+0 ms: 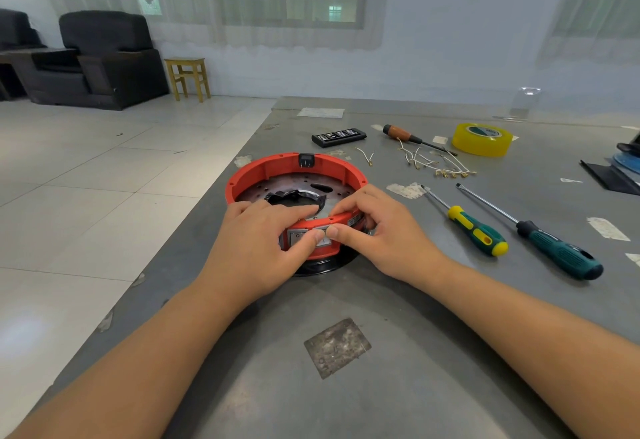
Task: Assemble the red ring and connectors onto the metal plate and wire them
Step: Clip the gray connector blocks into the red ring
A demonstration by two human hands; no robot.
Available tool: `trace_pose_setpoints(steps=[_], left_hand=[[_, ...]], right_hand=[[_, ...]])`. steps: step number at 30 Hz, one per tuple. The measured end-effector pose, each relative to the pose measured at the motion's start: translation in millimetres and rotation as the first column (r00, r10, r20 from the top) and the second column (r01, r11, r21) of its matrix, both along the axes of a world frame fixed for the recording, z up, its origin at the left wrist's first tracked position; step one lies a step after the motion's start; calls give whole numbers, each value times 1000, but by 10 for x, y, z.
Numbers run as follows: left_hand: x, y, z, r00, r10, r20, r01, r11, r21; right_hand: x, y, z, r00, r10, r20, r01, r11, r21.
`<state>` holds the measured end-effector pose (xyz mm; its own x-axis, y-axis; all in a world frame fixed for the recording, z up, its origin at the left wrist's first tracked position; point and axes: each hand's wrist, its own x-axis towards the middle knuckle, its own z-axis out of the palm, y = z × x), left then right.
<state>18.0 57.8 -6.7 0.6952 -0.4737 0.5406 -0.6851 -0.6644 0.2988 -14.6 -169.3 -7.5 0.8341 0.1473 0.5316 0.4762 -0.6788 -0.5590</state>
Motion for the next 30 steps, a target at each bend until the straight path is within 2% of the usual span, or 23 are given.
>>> trace_pose_setpoints(steps=[6,10,14,17,21,23,26,28,30], left_hand=[[10,39,4,1000,-4,-3,4,1000,15],[117,176,38,992,-127,-4,126,990,-60],[250,425,47,992,-47,-117,35,994,-105],[229,430,48,990,-70,-121,64,997,-52],[58,237,71,993,-109,-36,111,992,61],[-41,92,87,996,-89,16,87,990,111],[-153,-85,90,997,-71,16,69,991,117],[-174,-96,95,994,-109,6,109,994,-5],[-145,-7,107,995,-100,-15,91,952,-292]], right_hand=[[-35,4,-48,1000,-22,-7,21,1000,-18],[-89,-20,-86,998,-68,8,68,982,-178],[-106,-74,-61,991,-129,22,130,966,-224],[-97,-122,-46,989,-146,-4,141,963,-231],[-109,-183,-51,983,-172,-70,154,964,-215],[-154,-155,-86,989,-134,-63,117,969,-218],[-197,-101,-135,991,-131,-28,117,950,-288],[-189,-108,-125,984,-176,-20,161,939,-303],[-168,-146,-102,983,-184,-17,169,933,-318]])
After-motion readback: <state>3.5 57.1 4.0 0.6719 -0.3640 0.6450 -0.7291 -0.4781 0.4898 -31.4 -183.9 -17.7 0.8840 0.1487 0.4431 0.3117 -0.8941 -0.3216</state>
